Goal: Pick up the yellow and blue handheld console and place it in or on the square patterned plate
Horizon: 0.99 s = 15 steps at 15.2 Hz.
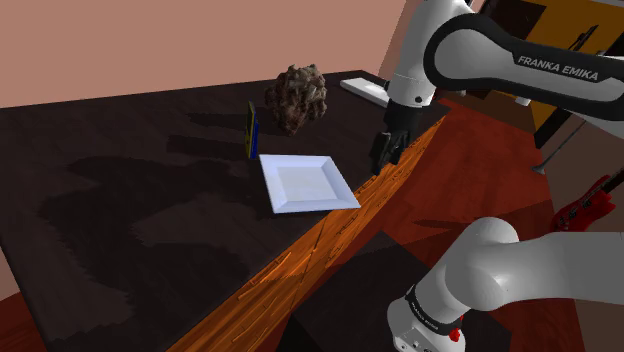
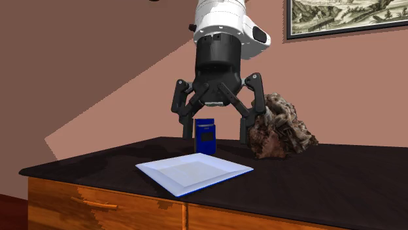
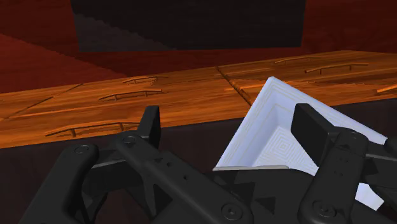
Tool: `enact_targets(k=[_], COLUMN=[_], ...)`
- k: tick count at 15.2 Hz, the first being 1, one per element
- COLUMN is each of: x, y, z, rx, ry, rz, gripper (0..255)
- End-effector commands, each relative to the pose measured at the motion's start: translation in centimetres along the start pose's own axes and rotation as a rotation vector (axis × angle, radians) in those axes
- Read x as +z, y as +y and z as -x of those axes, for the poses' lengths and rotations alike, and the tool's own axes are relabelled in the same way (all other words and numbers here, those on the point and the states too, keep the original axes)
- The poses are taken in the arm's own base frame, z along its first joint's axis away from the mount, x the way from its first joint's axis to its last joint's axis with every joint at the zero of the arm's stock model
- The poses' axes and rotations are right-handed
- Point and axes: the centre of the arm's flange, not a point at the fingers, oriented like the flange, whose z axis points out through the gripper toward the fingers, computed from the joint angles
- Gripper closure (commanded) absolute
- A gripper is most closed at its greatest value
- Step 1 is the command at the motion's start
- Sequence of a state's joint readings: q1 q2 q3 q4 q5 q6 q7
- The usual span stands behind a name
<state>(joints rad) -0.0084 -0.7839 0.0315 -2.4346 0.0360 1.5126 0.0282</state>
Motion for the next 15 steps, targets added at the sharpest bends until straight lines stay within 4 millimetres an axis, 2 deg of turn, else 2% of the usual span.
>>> enact_targets(k=[1, 8, 15], x=[0.0, -1.7, -3.5], y=[0.0, -5.6, -10.3], z=[0.0, -6.9, -14.3], rx=[0.0, 0.118, 0.237], ry=[0.0, 0.025, 0.049], rz=[0.0, 0.005, 0.011], gripper=[0, 0, 0])
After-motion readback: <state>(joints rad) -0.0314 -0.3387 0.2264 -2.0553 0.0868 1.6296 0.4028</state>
